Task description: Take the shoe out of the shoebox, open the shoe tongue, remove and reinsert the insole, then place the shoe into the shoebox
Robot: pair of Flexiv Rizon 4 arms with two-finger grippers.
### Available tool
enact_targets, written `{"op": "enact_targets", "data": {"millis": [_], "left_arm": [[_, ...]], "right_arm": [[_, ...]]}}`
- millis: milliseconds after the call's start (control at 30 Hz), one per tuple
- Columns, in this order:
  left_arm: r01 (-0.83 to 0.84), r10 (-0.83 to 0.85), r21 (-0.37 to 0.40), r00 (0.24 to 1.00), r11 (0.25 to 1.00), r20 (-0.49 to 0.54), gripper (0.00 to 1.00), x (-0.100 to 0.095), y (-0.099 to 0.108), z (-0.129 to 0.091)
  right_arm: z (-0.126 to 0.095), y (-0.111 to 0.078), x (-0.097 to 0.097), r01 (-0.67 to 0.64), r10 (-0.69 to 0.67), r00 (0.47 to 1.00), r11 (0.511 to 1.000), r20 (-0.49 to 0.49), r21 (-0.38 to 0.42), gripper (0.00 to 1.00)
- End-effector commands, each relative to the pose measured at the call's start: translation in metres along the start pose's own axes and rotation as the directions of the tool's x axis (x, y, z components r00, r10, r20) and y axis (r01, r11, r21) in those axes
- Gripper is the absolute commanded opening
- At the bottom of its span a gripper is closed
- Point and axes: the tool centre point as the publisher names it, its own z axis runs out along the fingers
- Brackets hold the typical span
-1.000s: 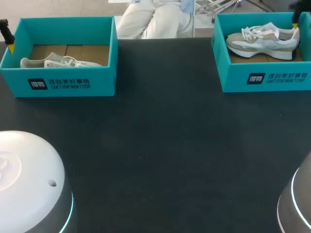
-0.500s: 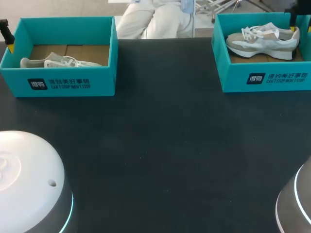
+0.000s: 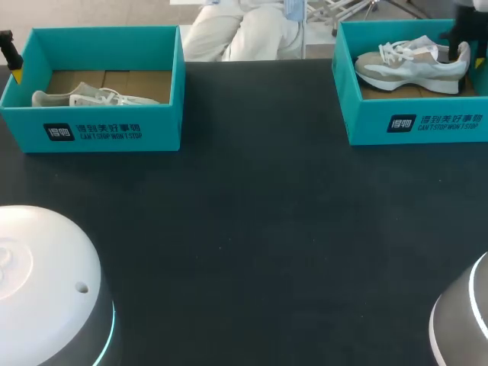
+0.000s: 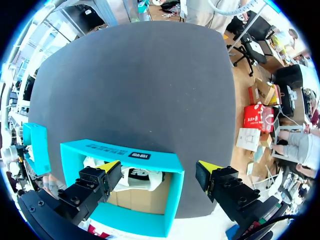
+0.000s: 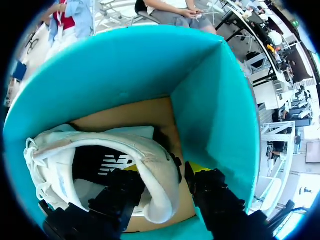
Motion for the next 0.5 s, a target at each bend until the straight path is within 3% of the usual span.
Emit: {"op": "enact_targets", "data": {"millis": [33,67,133,167,500], "left_arm": [[0.000,0.000,-0.002,1.000,1.000,-0.002,1.00,0.000,-0.001,0.000],[0.000,0.000,-0.002,1.000,1.000,-0.002,1.00,0.000,-0.001,0.000],[0.000,0.000,-0.002,1.000,1.000,-0.002,1.00,0.000,-0.001,0.000],[0.000,0.000,-0.002,1.000,1.000,-0.002,1.00,0.000,-0.001,0.000],[0.000,0.000,-0.002,1.000,1.000,-0.002,1.00,0.000,-0.001,0.000]], "right_arm": [[0.005,0.006,0.007,0.009,-0.009,1.000,0.997,0.005,0.071,0.46],[0.012,0.007,0.005,0.012,-0.012,1.000,0.997,0.008,0.079,0.46],[0.014,0.006,0.004,0.013,-0.014,1.000,0.996,0.012,0.083,0.35],[0.013,0.005,0.004,0.015,-0.017,1.000,0.996,0.019,0.087,0.00],[-0.011,-0.012,-0.014,0.064,-0.067,0.998,0.992,0.022,0.110,0.00]]}}
